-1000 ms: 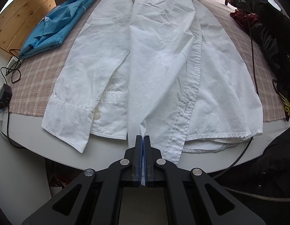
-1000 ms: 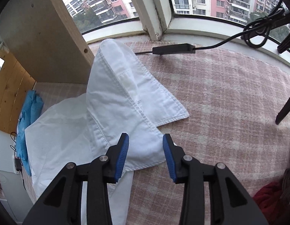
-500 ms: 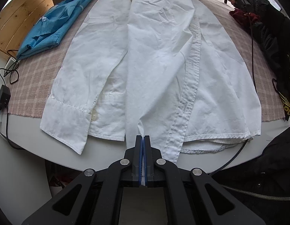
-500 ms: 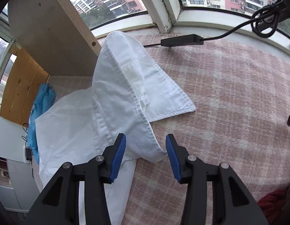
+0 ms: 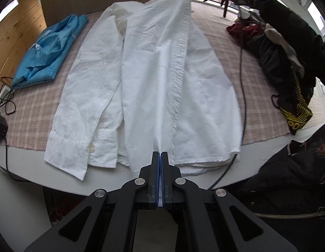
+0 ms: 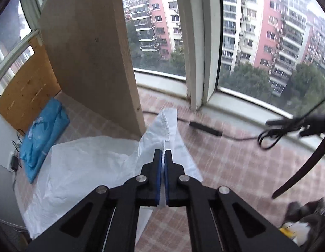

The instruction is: Fold clothes

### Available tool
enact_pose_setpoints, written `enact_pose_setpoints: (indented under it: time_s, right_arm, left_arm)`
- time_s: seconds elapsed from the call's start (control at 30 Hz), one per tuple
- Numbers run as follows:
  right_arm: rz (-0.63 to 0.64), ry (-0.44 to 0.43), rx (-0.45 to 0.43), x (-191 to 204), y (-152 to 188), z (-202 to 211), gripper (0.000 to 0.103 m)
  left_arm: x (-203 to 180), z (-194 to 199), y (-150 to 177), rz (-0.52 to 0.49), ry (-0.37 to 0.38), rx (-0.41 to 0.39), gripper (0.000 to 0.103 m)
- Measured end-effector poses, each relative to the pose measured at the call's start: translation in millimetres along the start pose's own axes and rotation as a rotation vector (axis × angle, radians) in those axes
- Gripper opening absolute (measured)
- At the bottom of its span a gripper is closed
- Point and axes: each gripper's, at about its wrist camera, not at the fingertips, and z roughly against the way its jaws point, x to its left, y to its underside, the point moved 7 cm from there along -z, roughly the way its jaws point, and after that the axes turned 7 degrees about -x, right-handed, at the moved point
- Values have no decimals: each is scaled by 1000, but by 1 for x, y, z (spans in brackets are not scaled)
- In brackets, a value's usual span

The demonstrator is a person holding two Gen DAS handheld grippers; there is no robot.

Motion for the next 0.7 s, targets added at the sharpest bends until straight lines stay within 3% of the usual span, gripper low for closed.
enact_pose_setpoints:
  time_s: [0.17, 0.27, 0.3, 0.4, 0.47, 0.5, 0.57, 0.7]
  right_arm:
    - [114, 140, 0, -3, -29, -11, 2]
    - [151, 184, 60, -3, -22, -35, 3]
    - [158, 206, 85, -4, -16, -44, 3]
    - [174, 243, 123, -6, -1, -53, 13]
    - [179, 213, 123, -4, 6, -39, 22]
    - [180, 196, 121, -2, 10, -29, 23]
    - [159, 139, 114, 2, 18, 0, 23]
    - [91, 4, 152, 37, 90, 46, 23]
  left_arm:
    - [-56, -8, -16, -32, 163, -6, 1]
    - [-73, -26, -17, -61, 190, 37, 1]
    - [-79, -31, -17, -71, 199, 51, 6]
    - [-90, -38, -18, -81, 230, 76, 7]
    - [-85, -24, -20, -61, 259, 51, 14]
    - [-81, -16, -20, -48, 270, 42, 20]
    - [-69, 1, -19, -50, 240, 16, 20]
    - [-42, 23, -13, -87, 141, -23, 22]
